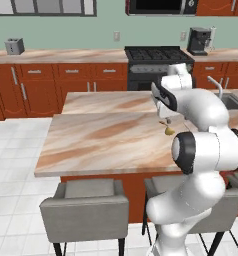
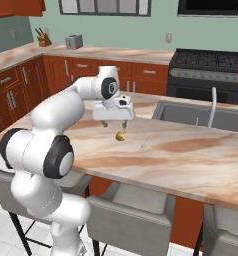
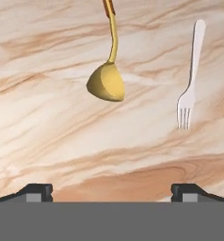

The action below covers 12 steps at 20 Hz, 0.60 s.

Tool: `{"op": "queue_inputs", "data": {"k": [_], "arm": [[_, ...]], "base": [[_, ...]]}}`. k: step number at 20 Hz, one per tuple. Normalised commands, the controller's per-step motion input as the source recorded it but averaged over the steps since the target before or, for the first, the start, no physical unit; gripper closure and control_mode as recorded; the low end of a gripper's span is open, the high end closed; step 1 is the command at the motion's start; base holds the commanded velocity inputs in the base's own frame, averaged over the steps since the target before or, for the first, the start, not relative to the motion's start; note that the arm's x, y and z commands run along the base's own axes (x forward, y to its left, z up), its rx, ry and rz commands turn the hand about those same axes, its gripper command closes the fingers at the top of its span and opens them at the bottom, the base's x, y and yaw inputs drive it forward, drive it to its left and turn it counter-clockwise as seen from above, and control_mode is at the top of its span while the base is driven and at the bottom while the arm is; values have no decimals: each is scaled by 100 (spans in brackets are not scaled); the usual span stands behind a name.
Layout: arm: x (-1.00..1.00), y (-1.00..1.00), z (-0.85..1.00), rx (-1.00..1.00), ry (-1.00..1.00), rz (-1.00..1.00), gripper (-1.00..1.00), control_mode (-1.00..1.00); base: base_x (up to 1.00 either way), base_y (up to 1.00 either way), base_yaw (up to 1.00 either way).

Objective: Organize the utensils by type. Pick up the wooden spoons from the counter and place them in the open cabinet. Then pick up the metallic utensils from the counter and place them in the open drawer.

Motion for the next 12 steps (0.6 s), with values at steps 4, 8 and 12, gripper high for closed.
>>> {"op": "queue_inputs", "data": {"k": [4,8,12], "arm": [[23,-5,-31,9,-2,13,-100,-100],[45,1,-25,2,0,8,-100,-100],[43,0,-21,0,0,9,-100,-100]], "base": [[0,0,0],[0,0,0],[0,0,0]]}}
